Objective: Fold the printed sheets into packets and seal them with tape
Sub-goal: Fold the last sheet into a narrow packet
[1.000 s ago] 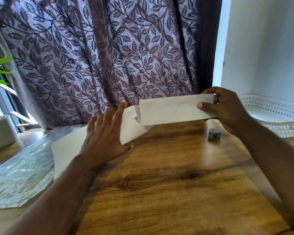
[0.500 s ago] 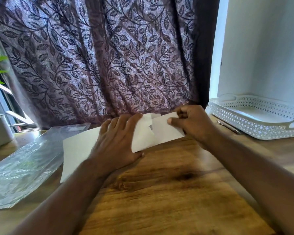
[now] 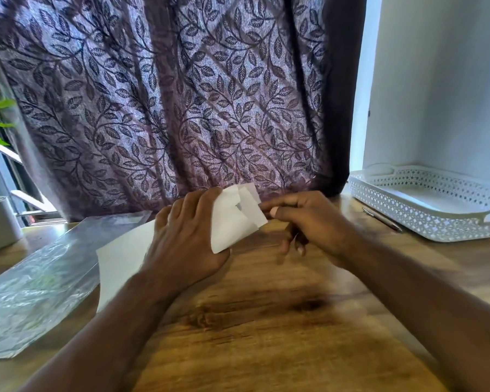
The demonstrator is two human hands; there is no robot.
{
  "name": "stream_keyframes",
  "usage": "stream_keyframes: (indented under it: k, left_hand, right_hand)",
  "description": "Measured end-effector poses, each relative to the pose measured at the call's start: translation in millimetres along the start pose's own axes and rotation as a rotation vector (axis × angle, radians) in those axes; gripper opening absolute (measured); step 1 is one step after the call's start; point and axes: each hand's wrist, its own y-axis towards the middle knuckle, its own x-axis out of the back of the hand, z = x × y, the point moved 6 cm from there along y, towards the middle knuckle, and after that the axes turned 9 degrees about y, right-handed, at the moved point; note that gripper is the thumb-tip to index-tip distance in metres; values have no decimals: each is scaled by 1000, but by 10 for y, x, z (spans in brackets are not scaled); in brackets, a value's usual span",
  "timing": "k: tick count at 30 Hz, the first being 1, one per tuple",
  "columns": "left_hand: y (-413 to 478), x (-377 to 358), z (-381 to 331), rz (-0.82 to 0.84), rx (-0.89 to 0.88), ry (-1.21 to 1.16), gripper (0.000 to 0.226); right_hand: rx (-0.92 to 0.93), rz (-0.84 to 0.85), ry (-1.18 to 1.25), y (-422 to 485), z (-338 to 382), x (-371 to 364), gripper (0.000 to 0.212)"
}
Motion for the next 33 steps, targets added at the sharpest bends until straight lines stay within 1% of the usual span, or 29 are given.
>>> stream_keyframes:
  k: [3, 4, 6, 8, 10, 16, 21, 23, 24, 26, 28, 29, 30, 33]
  left_hand:
    - [-1, -16, -64, 33, -26, -6, 99]
    - [-5, -23, -78, 45, -34, -2, 101]
    - [-13, -37, -110, 69, -48, 6, 103]
    - [-19, -37, -127, 84, -56, 11, 105]
    - [-17, -30, -150, 85, -63, 9, 106]
    - [-13, -17, -253, 84, -120, 24, 105]
    - [-27, -9, -304, 64, -149, 18, 108]
    - [-16, -9, -289, 70, -143, 2, 115]
    - [-10, -8, -274, 75, -137, 0, 121]
    - [1, -18, -253, 93, -132, -6, 132]
    - [1, -39, -231, 122, -129, -14, 137]
    - [3, -44, -221, 129, -127, -14, 138]
    - [3, -46, -213, 132, -125, -13, 138]
    - [1, -48, -216, 132, -128, -15, 138]
  right_hand:
    - [-76, 166, -23, -26, -95, -186, 42]
    - [-88, 201, -35, -41, -107, -222, 47]
    - [-94, 218, -45, -57, -108, -226, 51]
    - [-87, 183, -29, -50, -94, -186, 48]
    - [-82, 187, -1, -50, -83, -170, 46]
    - [-165, 381, 16, -124, -105, -324, 29]
    - [-207, 424, -3, -137, -108, -276, 28]
    - [-192, 375, -1, -121, -50, -200, 25]
    - [-159, 300, 12, -96, 3, -139, 21]
    - [-39, 56, 15, -13, 99, 91, 20]
    - [69, -206, 13, 36, 126, 330, 27]
    - [73, -277, 42, 33, 108, 386, 31]
    - [31, -279, 89, 26, 63, 368, 35]
    - [-225, -32, 207, -28, -148, 26, 51]
